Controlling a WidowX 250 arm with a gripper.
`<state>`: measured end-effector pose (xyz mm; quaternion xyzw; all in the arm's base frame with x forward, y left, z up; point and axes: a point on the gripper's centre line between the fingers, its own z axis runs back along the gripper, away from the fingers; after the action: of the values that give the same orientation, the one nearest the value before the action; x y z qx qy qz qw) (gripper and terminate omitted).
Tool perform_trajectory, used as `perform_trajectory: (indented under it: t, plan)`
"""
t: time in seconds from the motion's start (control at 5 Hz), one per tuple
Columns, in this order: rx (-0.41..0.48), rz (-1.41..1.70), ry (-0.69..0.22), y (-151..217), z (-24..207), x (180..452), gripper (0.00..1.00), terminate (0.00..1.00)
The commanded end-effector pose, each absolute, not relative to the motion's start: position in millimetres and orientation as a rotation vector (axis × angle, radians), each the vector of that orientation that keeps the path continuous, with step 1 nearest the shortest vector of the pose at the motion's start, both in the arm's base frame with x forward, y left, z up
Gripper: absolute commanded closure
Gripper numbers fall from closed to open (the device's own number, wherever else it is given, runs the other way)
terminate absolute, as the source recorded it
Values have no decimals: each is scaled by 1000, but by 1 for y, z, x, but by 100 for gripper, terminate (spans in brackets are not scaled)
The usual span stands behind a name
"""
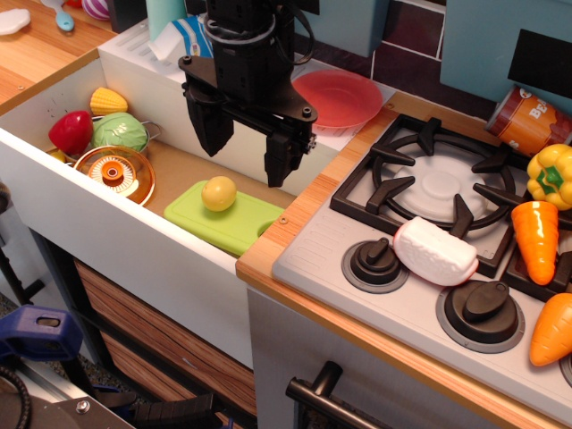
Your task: Put potato on plate
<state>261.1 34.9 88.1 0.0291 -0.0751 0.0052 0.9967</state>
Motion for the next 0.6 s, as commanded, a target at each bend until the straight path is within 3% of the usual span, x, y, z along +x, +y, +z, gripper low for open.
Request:
perform_trajectory:
  t: [0.0, 0.4]
  plan:
    - [58, 10, -150, 35, 88, 261, 0, 0]
    - [130, 43, -136, 82, 72, 301, 0, 0]
